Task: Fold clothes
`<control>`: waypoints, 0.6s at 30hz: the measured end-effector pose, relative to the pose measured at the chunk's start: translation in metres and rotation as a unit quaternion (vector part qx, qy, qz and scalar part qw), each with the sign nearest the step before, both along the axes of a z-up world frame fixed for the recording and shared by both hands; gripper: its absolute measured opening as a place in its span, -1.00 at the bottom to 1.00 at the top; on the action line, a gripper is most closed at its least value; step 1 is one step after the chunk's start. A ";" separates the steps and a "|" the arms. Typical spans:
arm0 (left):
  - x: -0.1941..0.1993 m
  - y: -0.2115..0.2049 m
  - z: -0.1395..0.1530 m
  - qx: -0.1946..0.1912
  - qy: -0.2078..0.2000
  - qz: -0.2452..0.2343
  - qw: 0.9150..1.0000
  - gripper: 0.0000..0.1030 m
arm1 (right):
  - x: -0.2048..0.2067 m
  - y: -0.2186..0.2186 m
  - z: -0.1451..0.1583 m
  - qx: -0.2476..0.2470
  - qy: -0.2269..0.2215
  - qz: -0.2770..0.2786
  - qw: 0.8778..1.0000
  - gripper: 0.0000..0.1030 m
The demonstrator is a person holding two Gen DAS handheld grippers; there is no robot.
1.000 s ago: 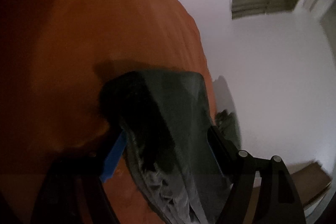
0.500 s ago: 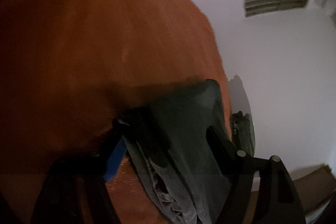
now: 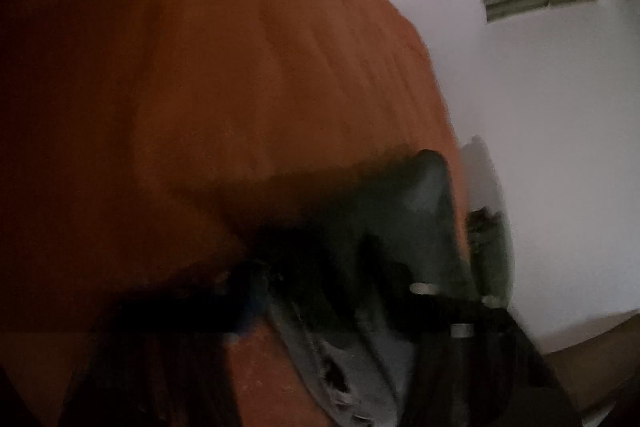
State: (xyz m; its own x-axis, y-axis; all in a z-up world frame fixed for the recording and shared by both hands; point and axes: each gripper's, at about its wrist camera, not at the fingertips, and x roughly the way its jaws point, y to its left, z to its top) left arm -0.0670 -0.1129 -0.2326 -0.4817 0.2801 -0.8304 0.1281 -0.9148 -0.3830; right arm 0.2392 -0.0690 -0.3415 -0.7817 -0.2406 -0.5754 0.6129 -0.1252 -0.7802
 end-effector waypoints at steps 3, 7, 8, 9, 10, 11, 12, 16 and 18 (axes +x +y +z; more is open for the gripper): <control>0.000 -0.001 0.005 0.012 0.010 -0.001 1.000 -0.05 | -0.002 0.004 0.000 -0.005 0.025 0.009 1.000 -0.34; 0.001 -0.001 0.005 0.011 0.009 0.001 1.000 -0.05 | -0.001 0.004 -0.022 0.044 0.115 0.022 0.992 -0.03; 0.001 -0.002 0.005 0.014 0.007 0.002 1.000 -0.05 | -0.007 0.000 -0.024 0.052 0.118 0.024 0.991 -0.04; 0.001 -0.003 0.005 0.018 0.005 0.001 1.000 -0.05 | -0.013 -0.002 -0.021 0.044 0.109 0.015 0.993 -0.03; 0.001 -0.004 0.005 0.021 0.004 0.000 1.000 -0.05 | -0.015 -0.003 -0.018 0.039 0.098 0.010 0.994 -0.04; 0.002 -0.004 0.006 0.020 0.004 -0.003 1.000 -0.05 | -0.017 -0.004 -0.016 0.035 0.086 0.005 0.996 -0.09; 0.003 -0.003 0.006 0.019 0.004 -0.004 1.000 -0.05 | -0.019 -0.005 -0.014 0.031 0.075 -0.001 0.997 -0.31; 0.001 -0.006 0.007 0.027 0.006 -0.008 1.000 -0.05 | -0.046 -0.003 0.035 -0.036 0.016 -0.016 0.999 -0.72; 0.000 -0.007 0.009 0.033 0.009 -0.008 0.999 -0.05 | -0.067 0.004 0.085 -0.095 -0.028 -0.034 0.995 -0.73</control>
